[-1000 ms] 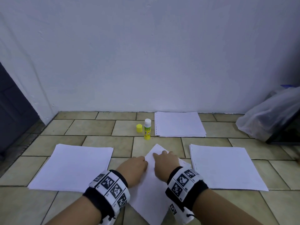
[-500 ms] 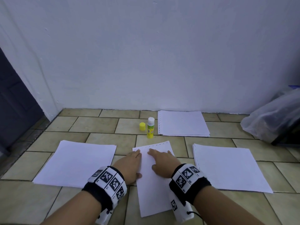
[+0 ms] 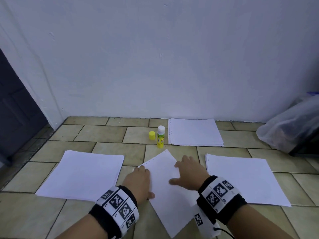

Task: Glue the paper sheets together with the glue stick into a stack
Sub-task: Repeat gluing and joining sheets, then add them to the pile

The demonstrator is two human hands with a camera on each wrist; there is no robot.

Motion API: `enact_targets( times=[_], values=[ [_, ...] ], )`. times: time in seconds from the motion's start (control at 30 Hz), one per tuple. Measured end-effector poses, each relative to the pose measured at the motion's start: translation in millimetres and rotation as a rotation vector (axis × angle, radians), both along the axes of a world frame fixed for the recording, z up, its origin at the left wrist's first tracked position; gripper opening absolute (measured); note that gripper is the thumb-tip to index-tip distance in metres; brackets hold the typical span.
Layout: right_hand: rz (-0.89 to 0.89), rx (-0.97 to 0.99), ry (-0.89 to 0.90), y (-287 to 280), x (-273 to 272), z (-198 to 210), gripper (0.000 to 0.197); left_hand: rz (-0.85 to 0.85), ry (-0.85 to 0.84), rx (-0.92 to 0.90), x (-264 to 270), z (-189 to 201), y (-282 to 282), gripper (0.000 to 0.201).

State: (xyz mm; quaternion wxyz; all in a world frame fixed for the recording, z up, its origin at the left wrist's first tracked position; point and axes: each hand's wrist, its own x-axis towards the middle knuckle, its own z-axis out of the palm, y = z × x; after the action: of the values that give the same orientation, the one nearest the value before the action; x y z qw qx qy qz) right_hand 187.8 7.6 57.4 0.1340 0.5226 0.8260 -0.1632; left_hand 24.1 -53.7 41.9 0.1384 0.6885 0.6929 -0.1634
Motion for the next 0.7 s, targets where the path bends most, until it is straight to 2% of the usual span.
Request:
enact_targets(
  times=[0.07,0.13,0.23,0.37,0.43,0.57,0.7],
  values=[
    [0.006,0.0,-0.055,-15,-1,3,0.069,0.002,0.08,0.019,2,0,-3,0.035],
    [0.008,-0.025,-0.091,-27,-1,0,0.071,-0.01,0.129,0.028,1,-2,-4,0.036],
    [0.027,-0.065,-0.101,-33,2,-5,0.078,-0.007,0.091,0.033,-6,-2,-4,0.044],
    [0.109,-0.047,-0.112,-19,6,-9,0.08,0.031,-0.021,0.02,-17,2,5,0.037],
    [0.157,-0.024,-0.092,-9,7,-11,0.08,-0.037,-0.072,0.013,-22,3,13,0.053],
    [0.194,-0.012,-0.042,7,10,-14,0.087,-0.121,-0.089,-0.176,-34,5,31,0.094],
    [0.128,-0.005,-0.051,20,18,-19,0.094,-0.119,-0.078,-0.252,-40,1,39,0.1]
  ],
)
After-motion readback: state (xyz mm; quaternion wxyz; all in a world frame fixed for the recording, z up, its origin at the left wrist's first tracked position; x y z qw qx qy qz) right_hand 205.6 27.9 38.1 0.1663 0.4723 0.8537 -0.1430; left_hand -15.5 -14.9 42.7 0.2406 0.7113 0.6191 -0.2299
